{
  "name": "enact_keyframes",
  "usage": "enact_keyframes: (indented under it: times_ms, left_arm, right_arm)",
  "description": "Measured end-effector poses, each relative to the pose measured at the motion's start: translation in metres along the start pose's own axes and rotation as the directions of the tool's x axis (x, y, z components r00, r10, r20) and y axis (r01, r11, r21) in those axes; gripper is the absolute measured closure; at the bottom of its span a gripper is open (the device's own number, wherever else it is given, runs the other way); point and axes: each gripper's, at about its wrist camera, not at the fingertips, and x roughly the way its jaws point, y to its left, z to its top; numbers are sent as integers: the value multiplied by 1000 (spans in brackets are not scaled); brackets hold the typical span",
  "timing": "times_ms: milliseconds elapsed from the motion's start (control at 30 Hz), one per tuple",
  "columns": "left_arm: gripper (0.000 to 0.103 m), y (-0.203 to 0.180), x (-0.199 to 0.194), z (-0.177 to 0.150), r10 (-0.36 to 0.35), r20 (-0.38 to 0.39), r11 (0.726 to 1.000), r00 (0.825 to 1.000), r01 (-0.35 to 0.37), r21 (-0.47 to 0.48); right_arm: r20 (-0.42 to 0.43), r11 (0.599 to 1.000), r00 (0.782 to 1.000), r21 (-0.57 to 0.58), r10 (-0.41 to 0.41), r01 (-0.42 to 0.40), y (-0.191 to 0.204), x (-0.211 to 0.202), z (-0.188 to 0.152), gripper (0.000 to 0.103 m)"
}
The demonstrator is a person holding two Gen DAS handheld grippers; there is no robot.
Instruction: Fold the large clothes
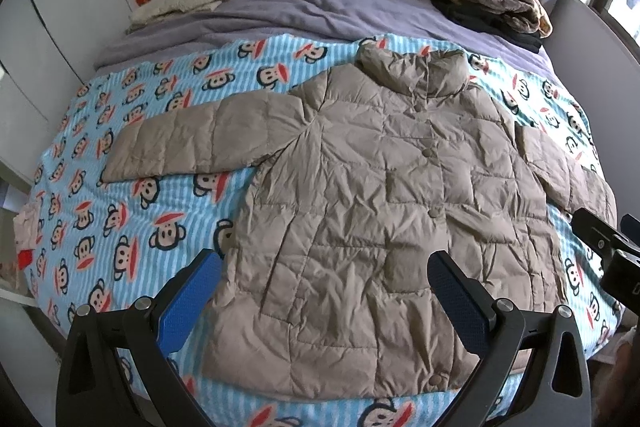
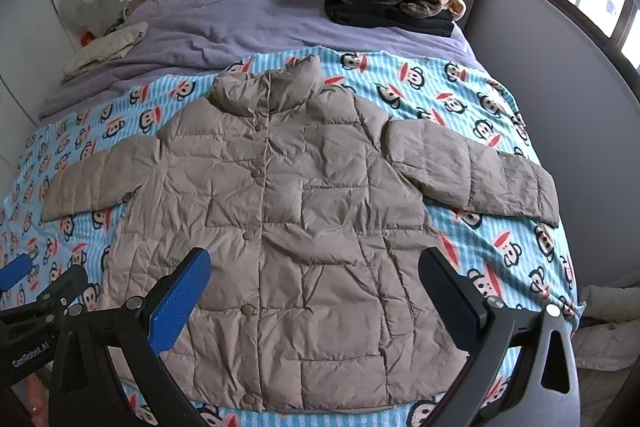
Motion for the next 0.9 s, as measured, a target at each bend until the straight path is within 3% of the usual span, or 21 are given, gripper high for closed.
enact_keyframes:
  times_ms: [333, 500, 600, 733, 833, 900]
  left_arm:
    - [0, 73, 40, 10, -59, -59, 992, 997, 52, -113]
    - [0, 138, 82, 20, -117, -40, 971, 992, 106, -216]
    - [0, 183, 117, 28, -194, -25, 941, 981, 178, -287]
    - [0, 245, 168, 39, -257, 18, 881, 966, 242, -406]
    - [0, 288, 208, 44, -313, 61, 804, 948, 299, -514]
    - [0, 307, 232, 47, -327, 59, 774, 943, 303, -556]
  right_arm:
    - [-82, 1000, 997, -6, 14, -14, 44, 34, 9, 0]
    - [-170, 993, 979, -9, 115, -118, 88, 67, 7, 0]
    - [-265, 989, 957, -54, 121, -140, 125, 90, 0, 0]
    - [-322, 981, 939, -102, 122, -163, 166, 112, -14, 0]
    - [-361, 978, 924, -113, 125, -177, 185, 126, -23, 0]
    - [-375, 978, 919, -115, 118, -173, 195, 137, -29, 0]
